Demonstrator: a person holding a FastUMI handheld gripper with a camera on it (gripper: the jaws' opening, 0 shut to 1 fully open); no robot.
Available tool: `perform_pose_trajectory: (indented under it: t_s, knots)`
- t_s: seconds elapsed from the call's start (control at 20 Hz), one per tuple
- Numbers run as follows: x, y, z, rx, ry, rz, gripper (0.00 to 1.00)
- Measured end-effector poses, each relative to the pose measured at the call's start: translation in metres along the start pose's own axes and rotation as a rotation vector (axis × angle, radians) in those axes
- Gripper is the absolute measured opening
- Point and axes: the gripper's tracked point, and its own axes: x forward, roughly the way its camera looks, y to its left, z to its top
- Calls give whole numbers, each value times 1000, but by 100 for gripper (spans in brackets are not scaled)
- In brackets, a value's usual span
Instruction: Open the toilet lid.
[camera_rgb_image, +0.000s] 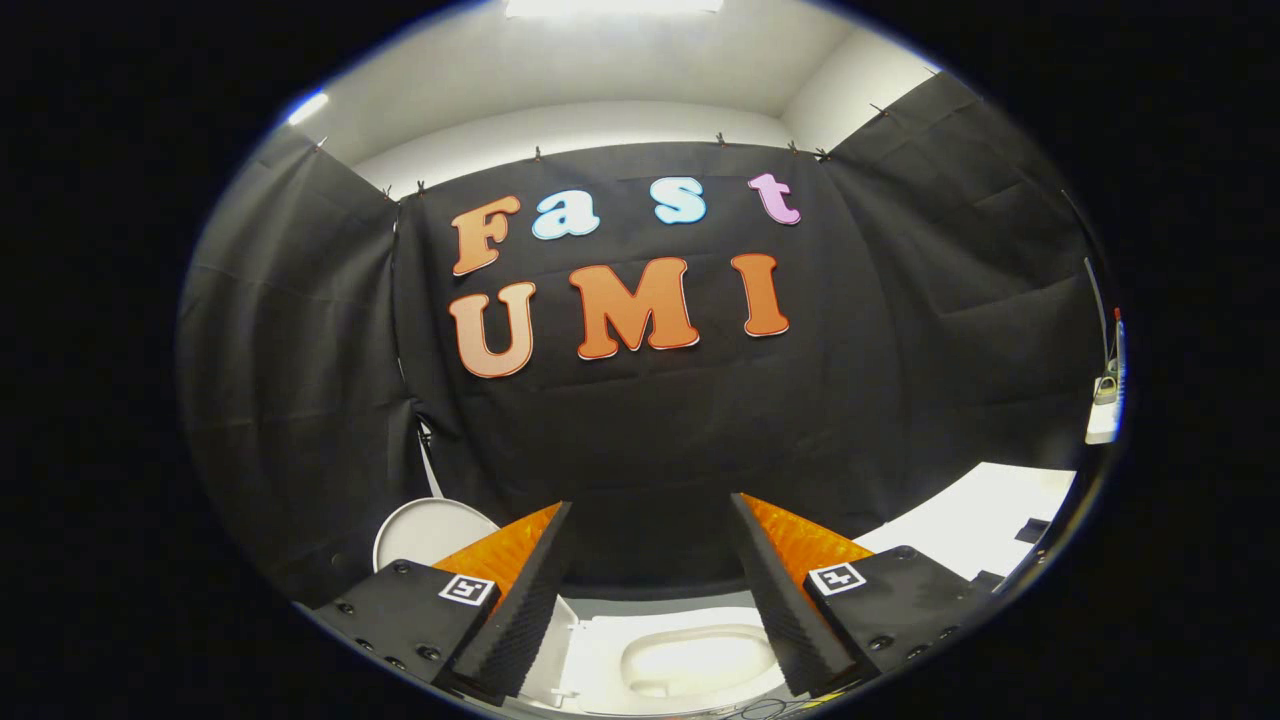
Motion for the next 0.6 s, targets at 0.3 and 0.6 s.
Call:
perform_pose_trajectory:
  t_s: [0.3,0.6]
  knots:
    - [0,-1,1,3,1,-4,98]
    - [0,-4,2,-1,-1,-13,98]
